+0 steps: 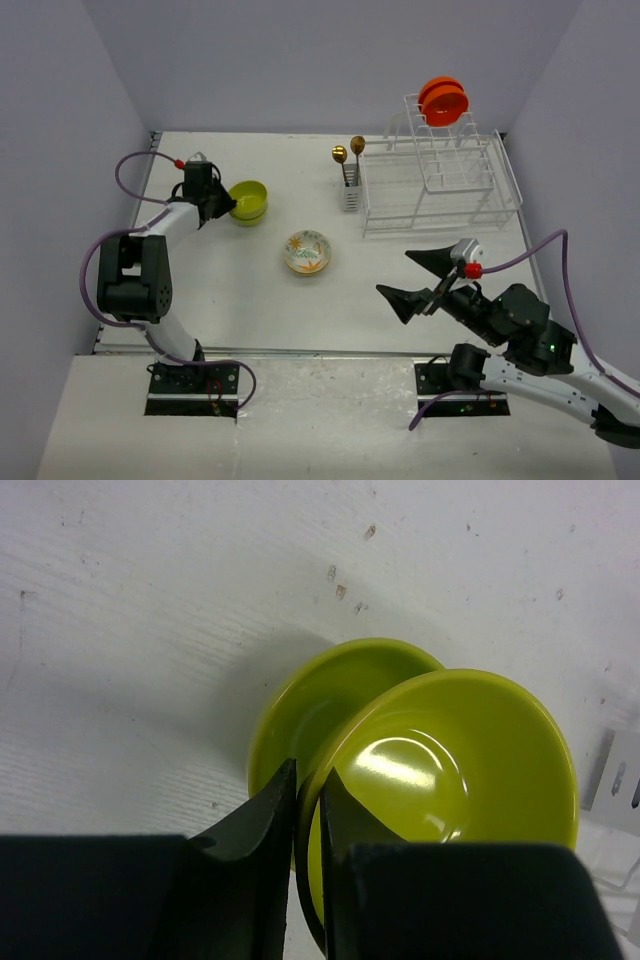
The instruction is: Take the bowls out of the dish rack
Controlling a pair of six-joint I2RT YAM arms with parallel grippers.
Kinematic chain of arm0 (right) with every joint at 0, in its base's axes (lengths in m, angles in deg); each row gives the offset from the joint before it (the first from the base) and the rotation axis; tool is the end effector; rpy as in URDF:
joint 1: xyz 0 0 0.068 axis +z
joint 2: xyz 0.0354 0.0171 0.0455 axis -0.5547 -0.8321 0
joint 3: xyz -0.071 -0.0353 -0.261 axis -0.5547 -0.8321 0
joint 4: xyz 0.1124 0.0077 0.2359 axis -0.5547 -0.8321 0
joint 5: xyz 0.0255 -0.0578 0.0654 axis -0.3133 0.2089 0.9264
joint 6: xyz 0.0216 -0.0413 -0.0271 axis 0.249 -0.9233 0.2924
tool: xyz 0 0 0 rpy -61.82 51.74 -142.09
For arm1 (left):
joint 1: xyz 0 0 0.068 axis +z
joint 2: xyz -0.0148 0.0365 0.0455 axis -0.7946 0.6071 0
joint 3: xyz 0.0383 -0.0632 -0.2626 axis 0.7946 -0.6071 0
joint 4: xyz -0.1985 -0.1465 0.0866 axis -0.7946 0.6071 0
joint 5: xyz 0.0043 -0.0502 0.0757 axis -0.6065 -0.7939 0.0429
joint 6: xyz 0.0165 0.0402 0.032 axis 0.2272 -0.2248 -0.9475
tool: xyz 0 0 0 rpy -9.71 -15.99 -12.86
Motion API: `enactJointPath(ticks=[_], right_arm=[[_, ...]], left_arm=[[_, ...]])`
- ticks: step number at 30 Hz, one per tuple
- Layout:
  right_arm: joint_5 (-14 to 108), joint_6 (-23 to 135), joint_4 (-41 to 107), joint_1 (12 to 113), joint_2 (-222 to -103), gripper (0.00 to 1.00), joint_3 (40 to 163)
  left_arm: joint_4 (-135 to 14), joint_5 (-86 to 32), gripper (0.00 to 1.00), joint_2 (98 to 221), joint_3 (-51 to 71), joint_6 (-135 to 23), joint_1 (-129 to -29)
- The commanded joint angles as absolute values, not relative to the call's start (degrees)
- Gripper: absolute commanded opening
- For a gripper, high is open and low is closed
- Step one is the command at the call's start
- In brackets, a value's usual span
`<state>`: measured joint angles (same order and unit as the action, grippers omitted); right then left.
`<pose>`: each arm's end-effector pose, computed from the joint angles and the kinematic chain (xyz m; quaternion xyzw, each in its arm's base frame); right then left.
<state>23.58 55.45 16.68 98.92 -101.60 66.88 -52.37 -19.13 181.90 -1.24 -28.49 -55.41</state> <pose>0.0455 0.0759 0.3555 -0.2465 0.6364 0.3493 0.6421 0.3669 -0.0183 0.2005 -0.2812 0.8737 -0.1456 0.3692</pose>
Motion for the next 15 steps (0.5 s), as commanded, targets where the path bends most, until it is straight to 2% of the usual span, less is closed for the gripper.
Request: enactJointPath(ticks=[1,9,15], right_arm=[[24.12,54.62,18.1,98.99,-101.7,0.99,66.66],[24.47,54.62,17.84,98.99,-101.26,0.99,66.84],[24.56,54.62,17.84,98.99,-101.44,0.99,66.75]], left_arm=[[-53.43,-18.75,0.15,181.43,1.62,-29.63,-55.61],[-52.73,-19.01,0.15,182.23,2.41,-29.81,-55.61],[-51.94,-18.75,0.19,181.44,2.94,-29.55,-55.52]])
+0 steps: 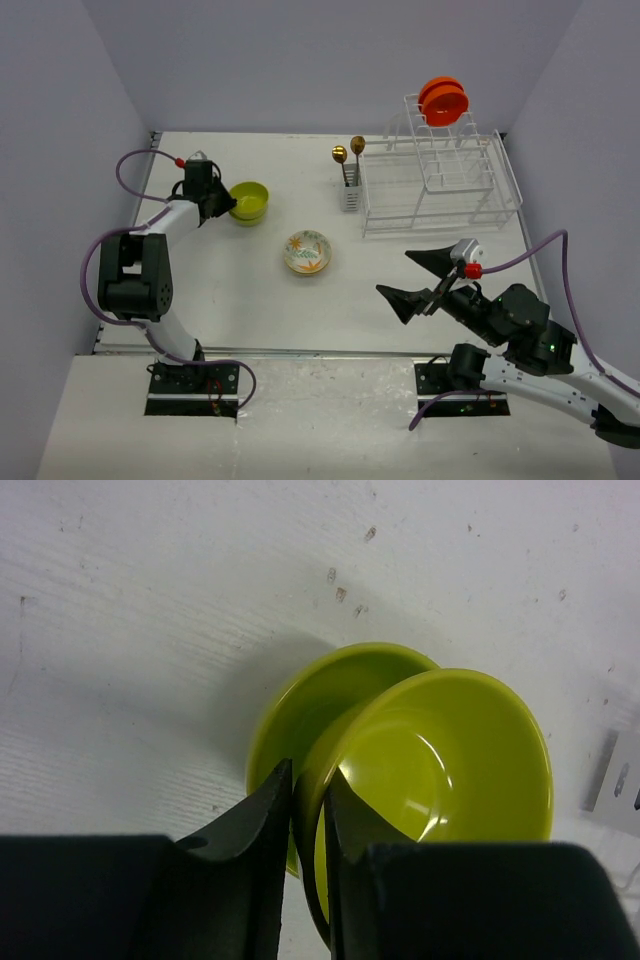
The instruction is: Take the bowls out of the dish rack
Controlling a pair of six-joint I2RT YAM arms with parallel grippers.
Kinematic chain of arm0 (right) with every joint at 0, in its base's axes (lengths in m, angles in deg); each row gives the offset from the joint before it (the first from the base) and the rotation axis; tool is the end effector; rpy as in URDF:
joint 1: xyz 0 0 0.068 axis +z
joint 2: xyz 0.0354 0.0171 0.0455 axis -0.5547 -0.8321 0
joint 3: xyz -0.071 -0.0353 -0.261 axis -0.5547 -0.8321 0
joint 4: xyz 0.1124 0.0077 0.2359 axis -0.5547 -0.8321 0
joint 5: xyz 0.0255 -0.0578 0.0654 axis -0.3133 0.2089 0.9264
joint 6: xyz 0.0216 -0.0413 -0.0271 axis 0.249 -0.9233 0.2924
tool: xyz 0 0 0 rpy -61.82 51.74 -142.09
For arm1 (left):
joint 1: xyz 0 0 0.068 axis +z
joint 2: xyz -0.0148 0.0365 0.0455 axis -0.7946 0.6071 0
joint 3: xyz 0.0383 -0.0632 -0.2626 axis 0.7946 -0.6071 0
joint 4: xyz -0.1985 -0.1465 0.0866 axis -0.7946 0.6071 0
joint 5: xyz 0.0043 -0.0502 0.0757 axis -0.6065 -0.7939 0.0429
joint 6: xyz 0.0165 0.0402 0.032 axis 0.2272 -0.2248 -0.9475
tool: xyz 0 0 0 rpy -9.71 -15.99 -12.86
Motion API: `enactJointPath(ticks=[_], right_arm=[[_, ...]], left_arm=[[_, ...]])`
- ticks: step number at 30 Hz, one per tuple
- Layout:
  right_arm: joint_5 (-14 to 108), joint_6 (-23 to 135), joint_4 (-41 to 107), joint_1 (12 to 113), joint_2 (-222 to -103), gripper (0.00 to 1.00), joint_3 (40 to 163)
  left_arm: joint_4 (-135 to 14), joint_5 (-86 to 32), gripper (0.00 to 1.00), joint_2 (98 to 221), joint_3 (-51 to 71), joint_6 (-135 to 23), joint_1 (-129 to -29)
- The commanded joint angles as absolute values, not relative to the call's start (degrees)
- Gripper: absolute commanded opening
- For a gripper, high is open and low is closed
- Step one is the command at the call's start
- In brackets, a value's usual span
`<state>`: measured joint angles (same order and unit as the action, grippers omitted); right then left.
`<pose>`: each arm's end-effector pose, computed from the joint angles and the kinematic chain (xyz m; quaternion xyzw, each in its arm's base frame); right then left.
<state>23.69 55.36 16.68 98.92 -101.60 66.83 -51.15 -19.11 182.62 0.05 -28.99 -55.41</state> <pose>0.0455 0.0761 0.3552 -0.2478 0.6361 0.3491 0.6419 0.3703 -0.0184 0.2014 -0.2782 0.8770 -0.1420 0.3650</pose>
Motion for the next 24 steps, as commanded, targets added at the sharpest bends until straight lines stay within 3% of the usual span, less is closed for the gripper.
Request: enactJointPath(ticks=[1,5,10,13,15,18,21,24], right_arm=[[24.47,54.53,17.84,98.99,-101.52,0.99,66.75],[24.56,54.53,17.84,98.99,-101.44,0.99,66.93],[24.47,54.53,17.75,98.99,-101.09,0.99,66.84],[24.38,54.53,17.84,98.99,-101.17,0.99,66.75],[24.12,54.44,17.92,98.99,-101.35,0.99,66.75],[18.52,56.8,18.19,98.99,-102.49,0.99,66.49],[3.23,63.83,18.19,98.12,-105.47,0.99,67.45],[6.78,68.75,18.19,92.0,-108.81,0.99,71.3]], left_arm=[[-51.93,-18.75,0.19,181.35,3.03,-29.63,-55.52],[-51.67,-18.75,0.21,181.17,3.12,-29.46,-55.43],[-51.32,-18.75,0.43,179.86,2.94,-29.19,-55.43],[-50.44,-16.9,0.64,177.14,2.85,-28.58,-55.43],[-50.0,-15.85,1.0,175.73,2.59,-28.23,-55.43],[-48.51,-15.84,1.0,171.35,2.68,-27.53,-55.35],[-46.67,-17.07,1.0,165.21,1.89,-27.26,-55.35],[-45.26,-19.78,1.0,156.52,-0.13,-28.22,-55.43]])
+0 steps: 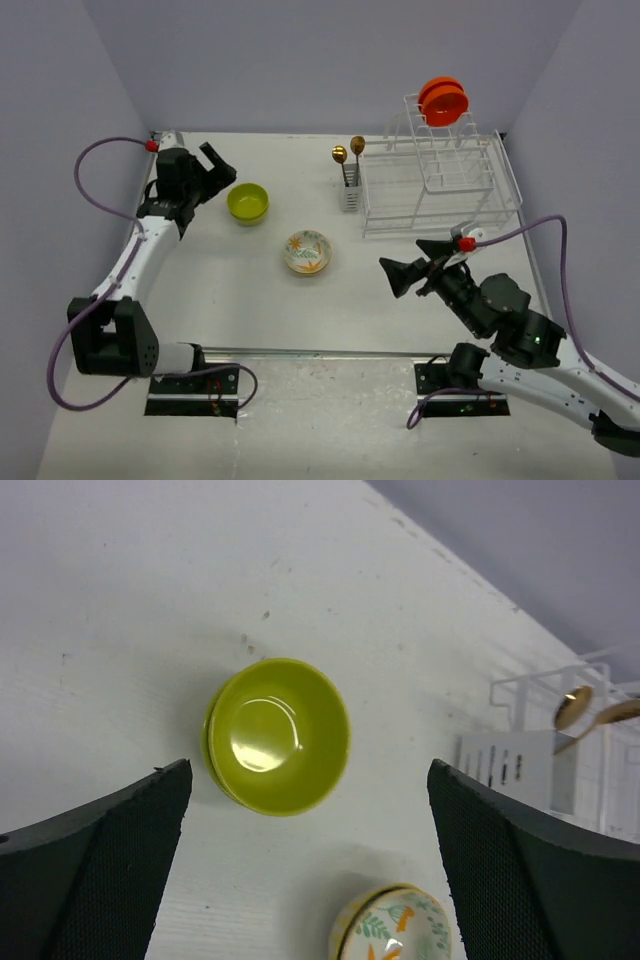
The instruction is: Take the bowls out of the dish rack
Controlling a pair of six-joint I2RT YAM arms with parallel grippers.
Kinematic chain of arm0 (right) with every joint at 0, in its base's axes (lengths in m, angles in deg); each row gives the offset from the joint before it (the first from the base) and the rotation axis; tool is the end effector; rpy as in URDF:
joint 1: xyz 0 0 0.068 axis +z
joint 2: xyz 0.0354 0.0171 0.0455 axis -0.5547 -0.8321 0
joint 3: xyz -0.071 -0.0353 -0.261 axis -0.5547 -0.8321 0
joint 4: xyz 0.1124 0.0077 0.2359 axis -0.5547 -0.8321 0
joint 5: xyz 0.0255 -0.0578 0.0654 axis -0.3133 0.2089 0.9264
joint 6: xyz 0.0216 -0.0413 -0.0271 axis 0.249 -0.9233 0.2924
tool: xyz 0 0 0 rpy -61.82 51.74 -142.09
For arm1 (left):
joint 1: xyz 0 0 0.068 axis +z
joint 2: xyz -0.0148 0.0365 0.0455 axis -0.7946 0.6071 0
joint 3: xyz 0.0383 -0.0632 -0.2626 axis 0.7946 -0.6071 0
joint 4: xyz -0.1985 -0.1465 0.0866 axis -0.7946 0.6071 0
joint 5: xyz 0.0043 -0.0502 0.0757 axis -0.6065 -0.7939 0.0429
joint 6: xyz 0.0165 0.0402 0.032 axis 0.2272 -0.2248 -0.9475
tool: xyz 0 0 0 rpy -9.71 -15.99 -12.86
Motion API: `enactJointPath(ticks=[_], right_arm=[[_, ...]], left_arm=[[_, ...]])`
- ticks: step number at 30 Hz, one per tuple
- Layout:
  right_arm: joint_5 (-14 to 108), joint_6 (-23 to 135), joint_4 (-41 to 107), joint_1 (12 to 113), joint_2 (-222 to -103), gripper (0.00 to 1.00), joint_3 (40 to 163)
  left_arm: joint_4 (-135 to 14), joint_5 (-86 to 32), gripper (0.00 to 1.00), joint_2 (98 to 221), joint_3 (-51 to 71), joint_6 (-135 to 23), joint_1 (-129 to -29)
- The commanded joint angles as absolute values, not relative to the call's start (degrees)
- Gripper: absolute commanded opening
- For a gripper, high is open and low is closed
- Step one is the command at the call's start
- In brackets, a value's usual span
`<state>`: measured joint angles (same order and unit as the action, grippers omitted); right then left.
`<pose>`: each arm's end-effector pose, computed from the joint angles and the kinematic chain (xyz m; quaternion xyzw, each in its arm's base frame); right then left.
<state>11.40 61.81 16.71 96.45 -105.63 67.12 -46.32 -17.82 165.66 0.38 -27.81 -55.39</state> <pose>0.0612 0.0827 0.3515 -0.1365 0.6920 0.2877 0.6479 0.3254 -0.0153 0.2938 -0.2770 0.8270 -0.1714 0.4582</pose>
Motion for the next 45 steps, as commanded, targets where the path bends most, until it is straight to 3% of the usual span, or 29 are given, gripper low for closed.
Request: enactJointPath(ticks=[1,7,10,15,18,23,37,40,44,45], right_arm=[[9.5,69.99,18.28,89.35,-109.95,0.99,72.71],[38.02,75.61,18.36,64.05,-127.67,0.99,89.21],[48.95,87.54,19.5,49.37,-136.99,0.99,95.99],[48.47,108.21,27.31,38.1,-146.51,0.99,100.49],[43.56,118.22,30.22,35.19,-151.17,0.99,101.29],[41.87,131.5,42.77,31.32,-161.08,0.88,100.94],[42.57,137.06,52.55,29.99,-184.05,0.7,115.79],[42.23,138.2,54.13,29.91,-185.46,0.61,115.45],[41.0,138.38,56.07,30.0,-185.37,0.35,112.64],[40.82,138.55,55.98,30.0,-185.37,0.33,112.37]], left_arm=[[-43.43,-20.06,1.0,154.04,-0.48,-28.75,-55.52],[-30.78,-19.36,1.0,138.04,-0.84,-38.67,-55.7],[-26.29,-14.37,1.0,132.23,-2.59,-42.81,-55.7],[-28.02,-10.4,1.0,123.89,-13.74,-45.62,-55.7],[-30.92,-10.04,1.0,122.11,-18.42,-45.8,-55.7],[-30.67,-12.85,1.0,122.02,-17.62,-46.42,-55.7],[-31.37,-15.58,1.0,120.44,-17.98,-47.21,-58.25],[-31.45,-15.84,1.0,120.44,-17.8,-47.3,-58.25],[-31.8,-16.55,1.0,120.18,-17.98,-47.47,-58.33],[-31.98,-17.42,1.0,120.18,-18.15,-47.56,-58.42]])
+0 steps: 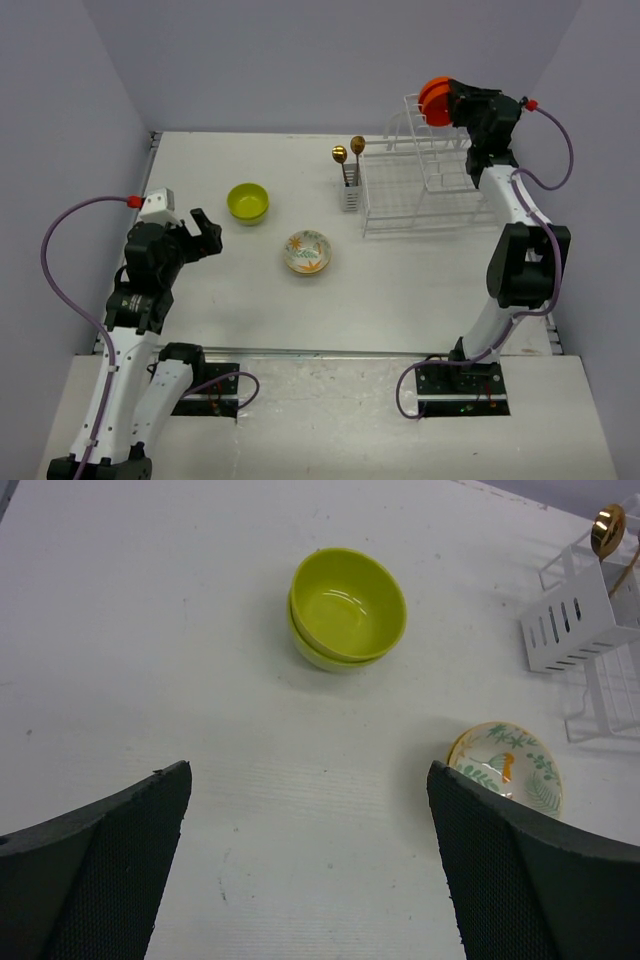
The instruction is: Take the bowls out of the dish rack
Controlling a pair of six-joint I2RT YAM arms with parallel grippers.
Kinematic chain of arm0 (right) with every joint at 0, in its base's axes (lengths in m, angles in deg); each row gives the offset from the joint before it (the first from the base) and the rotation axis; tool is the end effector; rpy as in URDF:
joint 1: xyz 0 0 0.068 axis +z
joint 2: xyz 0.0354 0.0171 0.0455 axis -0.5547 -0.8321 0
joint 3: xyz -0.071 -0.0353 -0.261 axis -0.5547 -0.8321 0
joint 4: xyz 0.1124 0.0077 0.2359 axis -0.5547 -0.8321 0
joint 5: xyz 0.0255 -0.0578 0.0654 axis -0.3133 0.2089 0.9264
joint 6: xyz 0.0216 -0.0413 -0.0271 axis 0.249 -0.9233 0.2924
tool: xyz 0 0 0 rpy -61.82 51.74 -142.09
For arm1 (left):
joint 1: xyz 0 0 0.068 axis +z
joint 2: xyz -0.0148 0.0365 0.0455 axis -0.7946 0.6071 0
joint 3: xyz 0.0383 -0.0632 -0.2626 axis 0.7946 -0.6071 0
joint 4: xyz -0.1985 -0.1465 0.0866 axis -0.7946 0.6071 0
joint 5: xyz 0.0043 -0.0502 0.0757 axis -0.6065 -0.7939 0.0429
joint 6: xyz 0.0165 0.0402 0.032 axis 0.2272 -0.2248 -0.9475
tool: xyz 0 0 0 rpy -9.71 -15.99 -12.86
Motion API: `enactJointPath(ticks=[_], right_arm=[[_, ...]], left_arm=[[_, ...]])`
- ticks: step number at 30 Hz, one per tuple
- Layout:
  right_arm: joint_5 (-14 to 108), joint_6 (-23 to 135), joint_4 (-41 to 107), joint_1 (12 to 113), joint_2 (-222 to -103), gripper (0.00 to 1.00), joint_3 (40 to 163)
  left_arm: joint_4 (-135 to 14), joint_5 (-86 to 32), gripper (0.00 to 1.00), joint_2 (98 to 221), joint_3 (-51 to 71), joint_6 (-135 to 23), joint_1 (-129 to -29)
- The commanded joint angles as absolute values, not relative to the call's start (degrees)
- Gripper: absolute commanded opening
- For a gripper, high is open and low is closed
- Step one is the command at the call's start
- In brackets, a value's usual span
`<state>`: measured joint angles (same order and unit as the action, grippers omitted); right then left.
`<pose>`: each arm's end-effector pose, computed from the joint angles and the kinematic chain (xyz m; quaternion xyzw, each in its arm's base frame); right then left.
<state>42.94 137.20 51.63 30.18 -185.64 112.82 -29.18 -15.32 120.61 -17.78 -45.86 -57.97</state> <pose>0.4454 -0.0249 0.3556 0.4854 0.5062 0.4967 0.5113 0.1438 -0.0115 0.3225 -0.1307 0.8169 -0.1075 0.5514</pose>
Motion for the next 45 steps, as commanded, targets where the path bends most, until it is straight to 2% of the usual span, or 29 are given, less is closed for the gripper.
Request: enactJointPath(ticks=[1,2,5,11,15,24,34,45], right_arm=[[40.47,138.64,56.5,30.0,-185.28,0.28,112.11],[40.47,138.64,56.77,30.0,-185.37,0.22,111.76],[41.52,138.9,57.47,30.08,-186.07,0.13,111.75],[41.7,139.69,61.07,30.0,-185.38,0.0,109.04],[40.39,139.7,66.25,30.17,-183.88,0.0,105.7],[40.03,141.71,87.95,30.17,-184.14,0.0,100.33],[39.94,142.51,89.73,30.08,-180.72,0.0,99.62],[43.54,141.98,85.08,29.82,-176.23,0.0,97.87]], left_arm=[[-32.16,-17.69,1.0,120.44,-18.15,-47.65,-58.6],[-31.98,-17.78,1.0,120.61,-18.15,-47.74,-58.69],[-31.98,-17.78,1.0,120.7,-18.07,-47.83,-58.69],[-32.07,-17.6,1.0,120.18,-18.15,-47.83,-58.77],[-32.07,-17.69,1.0,120.44,-18.15,-47.83,-58.86],[-32.07,-17.6,1.0,120.53,-18.15,-47.83,-58.86],[-32.07,-17.08,1.0,120.53,-18.15,-47.83,-58.86],[-31.98,-16.9,1.0,120.79,-18.24,-47.74,-58.86]])
